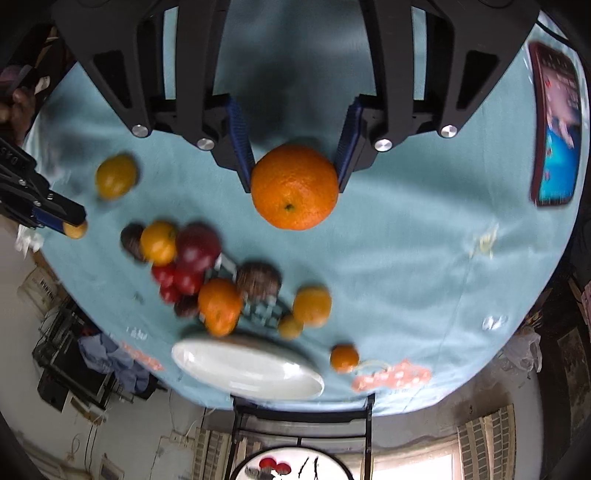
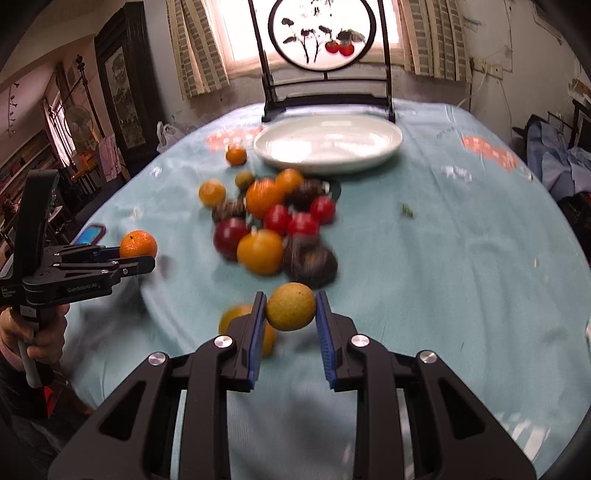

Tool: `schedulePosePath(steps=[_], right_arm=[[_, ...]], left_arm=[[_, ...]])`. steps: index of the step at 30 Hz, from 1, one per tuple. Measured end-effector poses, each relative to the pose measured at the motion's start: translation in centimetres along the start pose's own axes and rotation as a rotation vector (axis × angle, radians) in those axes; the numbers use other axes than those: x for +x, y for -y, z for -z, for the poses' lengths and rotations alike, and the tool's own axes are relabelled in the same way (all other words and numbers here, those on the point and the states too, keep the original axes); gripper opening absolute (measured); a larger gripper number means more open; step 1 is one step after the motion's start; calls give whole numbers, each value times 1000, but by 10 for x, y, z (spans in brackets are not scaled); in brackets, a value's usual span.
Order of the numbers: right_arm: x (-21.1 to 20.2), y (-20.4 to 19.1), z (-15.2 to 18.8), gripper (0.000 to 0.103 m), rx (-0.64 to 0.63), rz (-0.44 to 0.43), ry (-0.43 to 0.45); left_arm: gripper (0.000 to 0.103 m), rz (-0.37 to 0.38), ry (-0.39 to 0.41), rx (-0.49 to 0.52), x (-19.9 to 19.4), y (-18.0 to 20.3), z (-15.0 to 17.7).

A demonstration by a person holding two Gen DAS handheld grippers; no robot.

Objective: Organize fruits
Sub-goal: 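Carry both fruits to the white plate and open both tools to release, then grasp the large yellow tomato with the right tool while the left tool grasps the red plum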

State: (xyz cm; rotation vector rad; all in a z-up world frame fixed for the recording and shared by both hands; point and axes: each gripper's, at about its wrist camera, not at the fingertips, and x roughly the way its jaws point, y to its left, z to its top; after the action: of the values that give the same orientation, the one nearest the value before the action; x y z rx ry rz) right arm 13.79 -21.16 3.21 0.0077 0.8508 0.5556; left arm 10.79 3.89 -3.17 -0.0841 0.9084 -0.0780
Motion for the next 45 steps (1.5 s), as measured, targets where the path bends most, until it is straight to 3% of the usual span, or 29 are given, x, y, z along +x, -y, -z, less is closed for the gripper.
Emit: schedulePosePath(steps=[4,8,10,15,21,25,28,29,31,33,37,45], right_arm=[[26,18,-56,27,19,-17,52],[79,40,-108,27,50,-16,27],[104,48,-125,27,43,6,12],[165,68,-146,27,82,15,-81],[195,75,-156,27,74,25,-123],[199,74,-155,27,73,37,-134],[184,75,-153,31,95,33,-118],[172,74,-152,38,100,25,-96],[146,68,-148,46,93,25,-51],[120,58,-138,47,70,24,-21],[70,39,-92,60,60,2,17],[12,-2,12,60,27,-29,23]], left_arm=[[43,21,65,36,9,14,-61],[44,66,67,50,43,30,-123],[44,52,65,62,70,38,-150],[44,8,-22,42,135,40,-187],[44,-11,-86,40,175,37,-198],[46,-21,-103,42,183,38,-197],[63,-50,-54,58,165,37,-196],[70,-53,-33,64,155,36,-196],[74,-65,17,65,130,32,-193],[85,-61,43,47,106,27,-185],[95,-59,69,27,62,17,-144],[97,-62,50,3,20,11,-32]])
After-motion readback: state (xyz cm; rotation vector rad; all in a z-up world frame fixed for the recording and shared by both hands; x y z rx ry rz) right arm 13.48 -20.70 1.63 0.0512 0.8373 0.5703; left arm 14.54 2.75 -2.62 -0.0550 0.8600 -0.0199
